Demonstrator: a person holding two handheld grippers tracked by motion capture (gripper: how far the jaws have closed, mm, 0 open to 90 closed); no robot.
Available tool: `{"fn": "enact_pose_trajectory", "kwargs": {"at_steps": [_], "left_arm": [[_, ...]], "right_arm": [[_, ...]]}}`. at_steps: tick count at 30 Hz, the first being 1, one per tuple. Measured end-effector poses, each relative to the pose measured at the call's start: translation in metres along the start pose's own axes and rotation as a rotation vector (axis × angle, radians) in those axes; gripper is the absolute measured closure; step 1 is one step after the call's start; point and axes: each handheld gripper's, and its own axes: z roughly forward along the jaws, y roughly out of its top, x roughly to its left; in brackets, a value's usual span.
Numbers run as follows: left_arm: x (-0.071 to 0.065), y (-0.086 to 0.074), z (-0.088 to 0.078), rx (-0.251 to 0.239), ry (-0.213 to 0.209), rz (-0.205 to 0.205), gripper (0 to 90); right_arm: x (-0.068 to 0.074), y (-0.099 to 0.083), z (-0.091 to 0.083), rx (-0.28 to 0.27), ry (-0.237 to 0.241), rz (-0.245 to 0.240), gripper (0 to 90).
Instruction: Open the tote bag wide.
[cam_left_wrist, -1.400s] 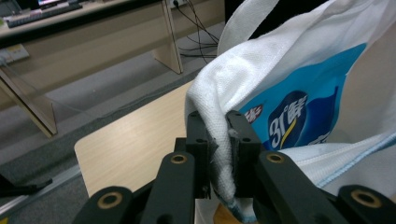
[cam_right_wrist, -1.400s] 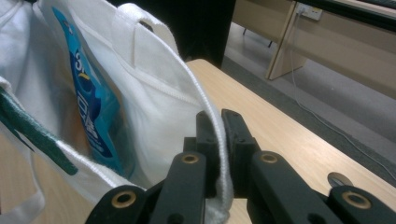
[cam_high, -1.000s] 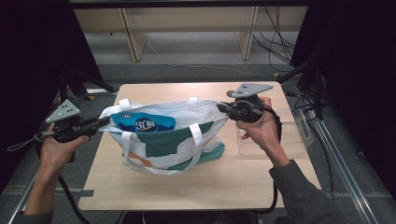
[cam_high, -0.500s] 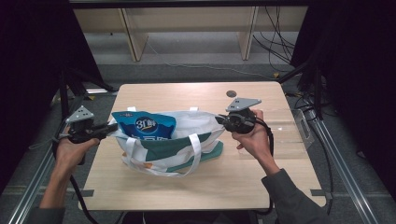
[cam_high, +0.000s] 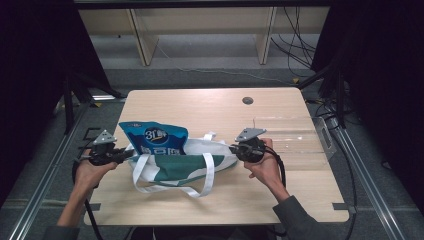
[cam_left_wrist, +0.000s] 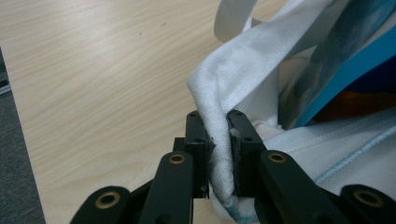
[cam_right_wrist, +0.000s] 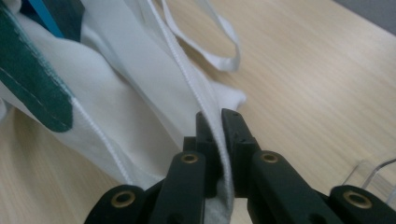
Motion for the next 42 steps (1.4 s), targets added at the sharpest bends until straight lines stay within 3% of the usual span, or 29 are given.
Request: {"fn": "enact_pose_trajectory", "kwargs": {"at_steps": [1, 2, 3, 6, 9, 10, 12, 15, 17, 19, 20, 22, 23, 25, 27, 29, 30, 31, 33, 34, 35, 36, 38, 39, 42], "left_arm": [[0.0, -0.001, 0.001, 0.019, -0.001, 0.015, 80.0], [-0.002, -0.003, 0.003, 0.021, 0.003, -0.003, 79.9], [0.0, -0.005, 0.005, 0.052, -0.001, 0.023, 80.0], [0.0, -0.013, 0.014, 0.074, -0.015, 0.01, 79.9], [0.001, -0.019, 0.022, 0.105, -0.017, 0.003, 79.9], [0.001, -0.02, 0.024, 0.105, -0.027, -0.007, 79.9], [0.0, -0.022, 0.028, 0.109, -0.032, -0.015, 79.9], [0.0, -0.023, 0.028, 0.11, -0.039, -0.014, 80.0], [0.0, -0.022, 0.026, 0.111, -0.036, -0.012, 79.9], [0.001, -0.02, 0.024, 0.121, -0.037, -0.005, 77.4], [0.001, -0.019, 0.023, 0.108, -0.027, -0.019, 76.2], [0.002, -0.016, 0.017, 0.088, 0.0, 0.017, 69.5], [0.004, -0.015, 0.014, 0.075, 0.005, 0.014, 63.6], [0.006, -0.01, 0.006, 0.063, -0.005, -0.012, 56.0], [0.008, -0.004, -0.001, 0.007, 0.013, -0.009, 50.3], [0.008, 0.003, -0.006, -0.005, 0.009, 0.001, 49.8], [0.009, 0.005, -0.007, 0.01, 0.013, 0.026, 48.2], [0.009, 0.006, -0.006, -0.014, 0.018, 0.03, 47.5], [0.01, 0.011, -0.006, 0.014, 0.014, 0.041, 47.1], [0.01, 0.012, -0.007, 0.031, 0.01, 0.035, 45.0], [0.01, 0.014, -0.006, 0.016, 0.007, 0.02, 45.0], [0.013, 0.017, -0.007, 0.029, 0.002, 0.051, 45.1], [0.013, 0.02, -0.007, 0.022, -0.006, 0.036, 45.6], [0.013, 0.02, -0.005, -0.001, -0.011, 0.028, 46.6], [0.014, 0.023, 0.0, 0.014, -0.041, 0.02, 47.2]], "right_arm": [[0.0, 0.0, 0.0, 0.0, 0.0, 0.0, 86.4], [0.002, -0.002, 0.002, 0.007, -0.01, 0.006, 86.4], [0.003, -0.002, 0.003, 0.02, -0.012, 0.002, 86.4], [0.004, -0.004, 0.007, 0.025, -0.022, -0.017, 86.4], [0.008, -0.008, 0.016, 0.068, -0.014, -0.033, 86.4], [0.009, -0.01, 0.02, 0.056, -0.028, -0.032, 86.4], [0.011, -0.015, 0.028, 0.089, -0.016, -0.049, 86.4], [0.014, -0.022, 0.038, 0.134, -0.008, -0.014, 86.5], [0.012, -0.022, 0.04, 0.139, -0.016, -0.023, 86.4], [0.011, -0.022, 0.038, 0.146, 0.008, -0.028, 86.3], [0.012, -0.022, 0.039, 0.128, 0.007, -0.012, 86.2], [0.01, -0.021, 0.036, 0.128, 0.01, 0.008, 83.3], [0.009, -0.019, 0.033, 0.121, 0.003, 0.012, 78.2], [0.007, -0.015, 0.025, 0.083, -0.023, 0.013, 72.1], [0.006, -0.004, 0.006, 0.021, -0.004, 0.054, 64.0], [0.008, 0.001, -0.001, -0.009, -0.003, 0.058, 63.0], [0.009, 0.009, -0.009, -0.046, 0.012, 0.027, 60.7], [0.011, 0.013, -0.014, -0.066, 0.027, 0.026, 60.4], [0.018, 0.025, -0.026, -0.115, 0.046, -0.001, 59.0], [0.028, 0.036, -0.032, -0.146, 0.108, -0.013, 58.5], [0.028, 0.036, -0.032, -0.146, 0.108, -0.013, 58.5], [0.034, 0.04, -0.033, -0.149, 0.143, -0.012, 58.3], [0.046, 0.046, -0.028, -0.16, 0.193, -0.045, 57.0], [0.053, 0.048, -0.025, -0.133, 0.225, -0.044, 56.0], [0.066, 0.053, -0.011, -0.119, 0.27, -0.081, 55.0]]}}
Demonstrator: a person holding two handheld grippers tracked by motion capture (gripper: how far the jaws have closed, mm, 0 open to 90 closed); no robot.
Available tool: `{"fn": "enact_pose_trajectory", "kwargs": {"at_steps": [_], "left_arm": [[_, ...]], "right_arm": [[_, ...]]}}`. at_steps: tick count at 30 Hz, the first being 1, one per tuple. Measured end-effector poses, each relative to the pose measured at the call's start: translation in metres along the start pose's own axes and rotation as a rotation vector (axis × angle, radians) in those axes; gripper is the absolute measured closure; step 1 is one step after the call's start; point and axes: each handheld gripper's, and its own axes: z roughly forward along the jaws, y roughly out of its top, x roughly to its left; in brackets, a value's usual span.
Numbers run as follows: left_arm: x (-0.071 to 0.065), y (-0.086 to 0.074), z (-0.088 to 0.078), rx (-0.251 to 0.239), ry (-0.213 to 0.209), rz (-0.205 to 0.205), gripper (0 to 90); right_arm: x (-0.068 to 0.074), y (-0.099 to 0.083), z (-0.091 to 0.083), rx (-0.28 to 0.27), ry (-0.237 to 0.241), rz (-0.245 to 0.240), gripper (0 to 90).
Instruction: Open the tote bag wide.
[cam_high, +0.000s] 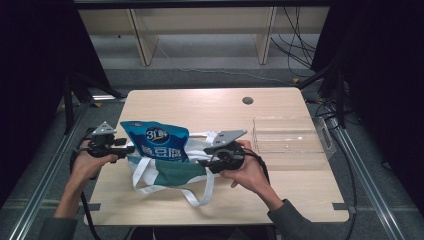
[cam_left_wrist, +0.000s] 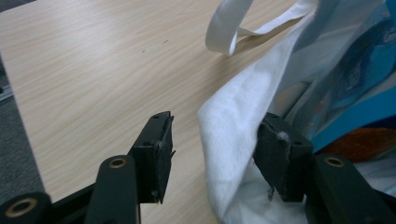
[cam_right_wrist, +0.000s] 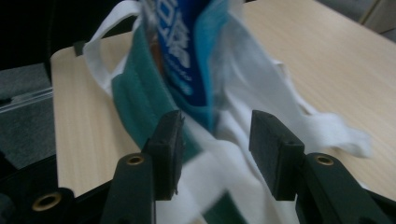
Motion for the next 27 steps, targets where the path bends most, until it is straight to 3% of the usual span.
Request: {"fn": "enact_pose_trajectory", "kwargs": {"at_steps": [2, 3, 5, 7, 8, 10, 12, 14, 17, 20, 21, 22, 24, 27], "left_arm": [[0.001, 0.001, 0.006, -0.017, -0.014, -0.032, 48.1], [0.002, 0.002, 0.005, 0.007, -0.029, -0.02, 50.7], [0.0, 0.002, 0.011, -0.024, -0.04, -0.041, 59.6], [0.002, 0.003, 0.013, 0.028, -0.025, 0.008, 65.6], [0.002, 0.003, 0.016, 0.027, -0.019, 0.012, 67.8], [0.002, 0.002, 0.02, 0.043, -0.015, 0.002, 73.0], [0.004, 0.001, 0.024, 0.072, -0.02, -0.011, 73.7], [0.005, -0.001, 0.031, 0.095, -0.028, -0.02, 74.0], [0.004, -0.008, 0.044, 0.129, -0.015, -0.034, 75.1], [0.004, -0.014, 0.054, 0.128, -0.017, -0.055, 75.6], [0.003, -0.015, 0.056, 0.146, -0.011, -0.058, 75.9], [0.002, -0.017, 0.058, 0.145, -0.01, -0.051, 76.0], [0.003, -0.018, 0.056, 0.14, -0.011, -0.064, 75.9], [0.0, -0.017, 0.048, 0.122, 0.0, -0.069, 72.7]], "right_arm": [[0.006, 0.001, 0.011, 0.034, 0.018, -0.012, 54.7], [0.008, 0.002, 0.019, 0.051, 0.023, -0.019, 56.7], [0.01, 0.0, 0.028, 0.08, 0.047, -0.048, 70.7], [0.013, -0.004, 0.035, 0.126, 0.082, -0.075, 85.2], [0.015, -0.007, 0.037, 0.147, 0.102, -0.089, 87.2], [0.024, -0.019, 0.045, 0.193, 0.16, -0.113, 87.8], [0.027, -0.024, 0.046, 0.195, 0.187, -0.114, 87.8], [0.034, -0.034, 0.051, 0.207, 0.232, -0.083, 87.8], [0.044, -0.041, 0.062, 0.256, 0.24, -0.095, 87.9], [0.05, -0.046, 0.074, 0.309, 0.219, -0.153, 87.8], [0.052, -0.049, 0.079, 0.319, 0.227, -0.158, 87.8], [0.052, -0.051, 0.084, 0.334, 0.233, -0.134, 87.7], [0.051, -0.052, 0.087, 0.324, 0.242, -0.155, 87.8], [0.049, -0.052, 0.084, 0.314, 0.245, -0.127, 86.7]]}}
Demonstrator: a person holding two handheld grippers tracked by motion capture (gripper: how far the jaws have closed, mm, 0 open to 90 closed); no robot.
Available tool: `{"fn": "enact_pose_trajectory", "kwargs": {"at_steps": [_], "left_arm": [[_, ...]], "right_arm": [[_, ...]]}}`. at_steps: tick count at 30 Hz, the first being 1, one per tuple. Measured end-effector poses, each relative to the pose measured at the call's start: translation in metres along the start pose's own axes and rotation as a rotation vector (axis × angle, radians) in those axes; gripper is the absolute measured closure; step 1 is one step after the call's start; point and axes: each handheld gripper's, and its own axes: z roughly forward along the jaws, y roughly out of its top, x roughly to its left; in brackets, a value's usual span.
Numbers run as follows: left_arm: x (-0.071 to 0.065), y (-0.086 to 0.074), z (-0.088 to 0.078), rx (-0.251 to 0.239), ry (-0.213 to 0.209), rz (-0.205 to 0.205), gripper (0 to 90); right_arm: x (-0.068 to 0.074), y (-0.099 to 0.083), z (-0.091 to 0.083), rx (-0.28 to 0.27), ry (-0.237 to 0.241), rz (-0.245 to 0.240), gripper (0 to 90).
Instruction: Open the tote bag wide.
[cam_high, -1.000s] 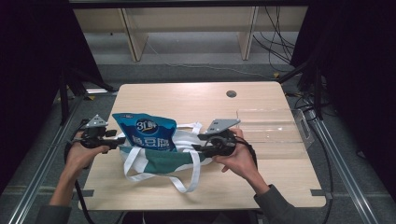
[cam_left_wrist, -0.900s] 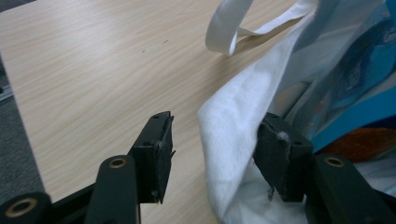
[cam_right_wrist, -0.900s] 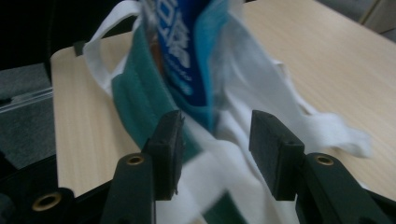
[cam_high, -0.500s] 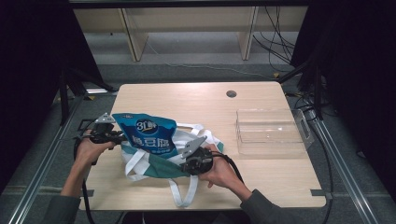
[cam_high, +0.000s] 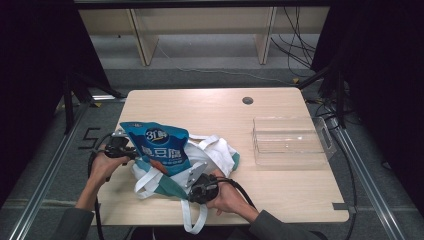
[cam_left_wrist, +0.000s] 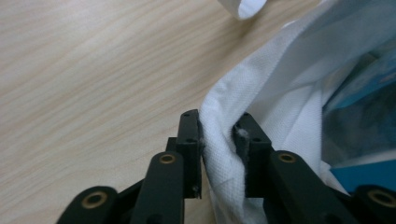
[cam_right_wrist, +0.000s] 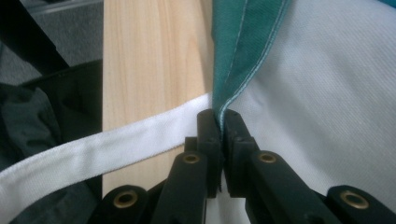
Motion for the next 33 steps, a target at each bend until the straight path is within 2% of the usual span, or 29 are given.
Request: {"fn": "enact_pose_trajectory", "kwargs": {"at_steps": [1, 2, 3, 4, 5, 6, 7, 8, 9, 10, 11, 12, 13, 14, 15, 16, 17, 20, 22, 23, 24, 25, 26, 27, 28, 30, 31, 32, 33], "left_arm": [[-0.002, 0.0, -0.005, -0.022, 0.021, -0.002, 68.1], [-0.003, 0.0, -0.013, -0.026, 0.028, -0.001, 61.6], [-0.003, -0.001, -0.021, -0.034, 0.023, -0.005, 55.0], [-0.004, -0.002, -0.031, -0.05, 0.026, -0.019, 49.7], [-0.005, -0.003, -0.04, -0.064, 0.031, -0.019, 45.7], [-0.01, -0.004, -0.046, -0.108, 0.031, -0.062, 43.9], [-0.011, -0.006, -0.056, -0.117, 0.03, -0.03, 43.8], [-0.015, -0.009, -0.063, -0.129, 0.031, -0.018, 43.2], [-0.019, -0.011, -0.068, -0.171, 0.027, -0.027, 42.7], [-0.023, -0.013, -0.074, -0.184, 0.027, -0.009, 42.1], [-0.029, -0.016, -0.078, -0.197, 0.02, -0.001, 42.1], [-0.036, -0.018, -0.083, -0.206, 0.005, 0.016, 42.1], [-0.043, -0.02, -0.086, -0.203, -0.023, 0.011, 42.0], [-0.05, -0.021, -0.086, -0.212, -0.039, -0.01, 41.9], [-0.056, -0.023, -0.088, -0.204, -0.06, 0.006, 41.9], [-0.062, -0.026, -0.086, -0.206, -0.08, 0.001, 41.5], [-0.07, -0.029, -0.084, -0.219, -0.115, -0.029, 41.2], [-0.086, -0.035, -0.078, -0.189, -0.188, -0.046, 40.1], [-0.094, -0.037, -0.072, -0.182, -0.191, -0.05, 38.6], [-0.096, -0.038, -0.068, -0.178, -0.205, -0.048, 38.2], [-0.097, -0.038, -0.065, -0.171, -0.202, -0.039, 38.0], [-0.1, -0.037, -0.061, -0.163, -0.205, -0.04, 39.0], [-0.1, -0.038, -0.058, -0.164, -0.205, -0.024, 46.9], [-0.101, -0.039, -0.055, -0.167, -0.199, 0.013, 53.1], [-0.1, -0.04, -0.054, -0.147, -0.189, 0.061, 59.3], [-0.103, -0.044, -0.05, -0.147, -0.193, 0.058, 70.6], [-0.104, -0.046, -0.049, -0.142, -0.191, 0.066, 74.7], [-0.101, -0.048, -0.05, -0.108, -0.176, 0.13, 80.2], [-0.102, -0.05, -0.049, -0.103, -0.165, 0.146, 82.4]], "right_arm": [[0.0, 0.0, -0.002, 0.002, -0.011, 0.022, 85.0], [-0.001, 0.001, -0.005, -0.015, -0.017, -0.003, 78.9], [0.0, 0.001, -0.011, -0.027, -0.039, 0.025, 74.5], [-0.001, 0.003, -0.017, -0.048, -0.05, 0.017, 72.6], [-0.001, 0.005, -0.025, -0.079, -0.04, 0.041, 69.6], [-0.001, 0.006, -0.033, -0.108, -0.063, 0.057, 66.0], [-0.003, 0.008, -0.041, -0.135, -0.081, 0.063, 65.3], [-0.005, 0.009, -0.049, -0.155, -0.078, 0.047, 63.7], [-0.006, 0.009, -0.056, -0.179, -0.099, 0.067, 62.2], [-0.011, 0.009, -0.071, -0.213, -0.131, 0.076, 60.3], [-0.011, 0.009, -0.071, -0.213, -0.131, 0.076, 60.3], [-0.013, 0.009, -0.077, -0.228, -0.146, 0.082, 59.7], [-0.016, 0.008, -0.085, -0.251, -0.168, 0.086, 59.2], [-0.018, 0.008, -0.09, -0.263, -0.18, 0.104, 59.0], [-0.019, 0.008, -0.093, -0.277, -0.187, 0.106, 58.7], [-0.022, 0.008, -0.098, -0.283, -0.201, 0.108, 58.6], [-0.024, 0.007, -0.103, -0.289, -0.219, 0.117, 58.3], [-0.031, 0.006, -0.112, -0.315, -0.263, 0.149, 57.6], [-0.039, 0.005, -0.116, -0.315, -0.304, 0.142, 56.4], [-0.041, 0.004, -0.117, -0.313, -0.319, 0.167, 56.2], [-0.045, 0.004, -0.117, -0.307, -0.33, 0.166, 55.6], [-0.049, 0.004, -0.117, -0.3, -0.328, 0.176, 55.1], [-0.054, 0.005, -0.116, -0.295, -0.34, 0.185, 54.8], [-0.057, 0.005, -0.113, -0.305, -0.349, 0.18, 54.8], [-0.061, 0.006, -0.111, -0.298, -0.345, 0.187, 54.9], [-0.067, 0.008, -0.103, -0.266, -0.34, 0.197, 56.5], [-0.071, 0.009, -0.098, -0.244, -0.346, 0.191, 60.7], [-0.074, 0.009, -0.093, -0.229, -0.361, 0.182, 69.9], [-0.078, 0.009, -0.091, -0.218, -0.369, 0.17, 76.5]]}}
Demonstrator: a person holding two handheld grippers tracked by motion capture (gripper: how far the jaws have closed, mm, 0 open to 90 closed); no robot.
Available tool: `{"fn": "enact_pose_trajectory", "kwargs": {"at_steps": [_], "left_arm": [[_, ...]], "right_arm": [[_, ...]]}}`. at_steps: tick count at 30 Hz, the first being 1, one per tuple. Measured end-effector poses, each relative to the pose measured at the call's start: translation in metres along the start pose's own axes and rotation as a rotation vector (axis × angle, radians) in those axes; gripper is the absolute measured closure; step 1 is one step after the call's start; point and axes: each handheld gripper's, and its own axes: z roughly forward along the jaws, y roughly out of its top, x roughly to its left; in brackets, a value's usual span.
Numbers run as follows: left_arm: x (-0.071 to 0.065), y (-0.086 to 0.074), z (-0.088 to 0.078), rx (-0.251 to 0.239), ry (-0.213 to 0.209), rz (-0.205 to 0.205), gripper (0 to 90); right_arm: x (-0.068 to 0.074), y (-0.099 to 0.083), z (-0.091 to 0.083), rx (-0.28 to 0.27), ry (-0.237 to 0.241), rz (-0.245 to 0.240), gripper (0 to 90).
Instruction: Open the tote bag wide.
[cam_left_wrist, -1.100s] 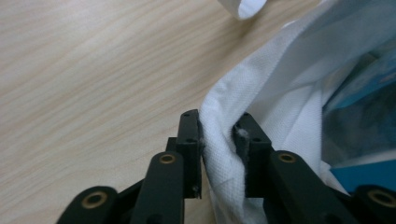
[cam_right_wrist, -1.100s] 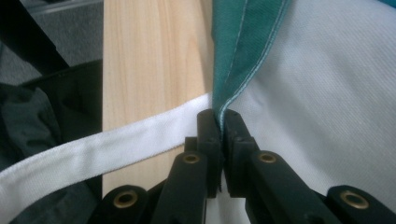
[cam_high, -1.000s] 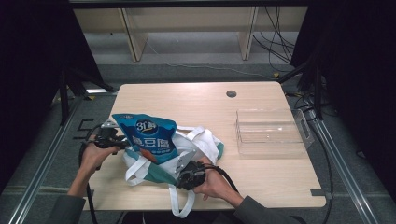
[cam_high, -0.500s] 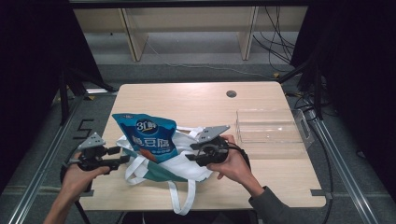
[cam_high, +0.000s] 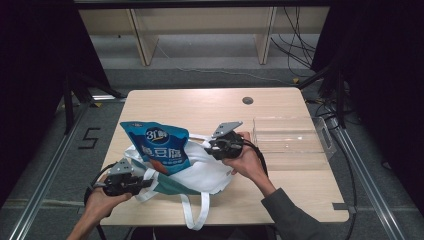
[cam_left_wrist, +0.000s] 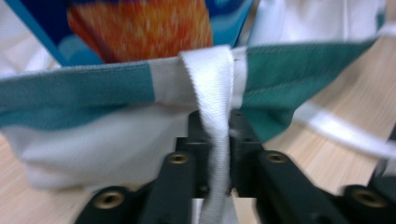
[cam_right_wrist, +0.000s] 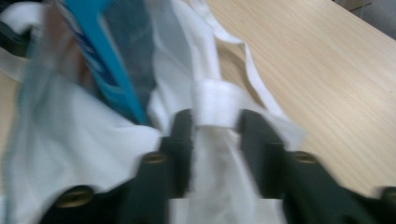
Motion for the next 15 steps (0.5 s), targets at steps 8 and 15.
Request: {"fn": "enact_pose_trajectory", "kwargs": {"at_steps": [8, 15], "left_arm": [[-0.006, -0.038, -0.006, 0.13, -0.003, 0.03, 85.7], [-0.008, -0.044, -0.002, 0.134, 0.002, 0.015, 85.6]], "right_arm": [[-0.03, -0.01, 0.041, 0.082, -0.136, 0.065, 85.3], [-0.035, -0.021, 0.071, 0.154, -0.112, 0.126, 85.9]]}}
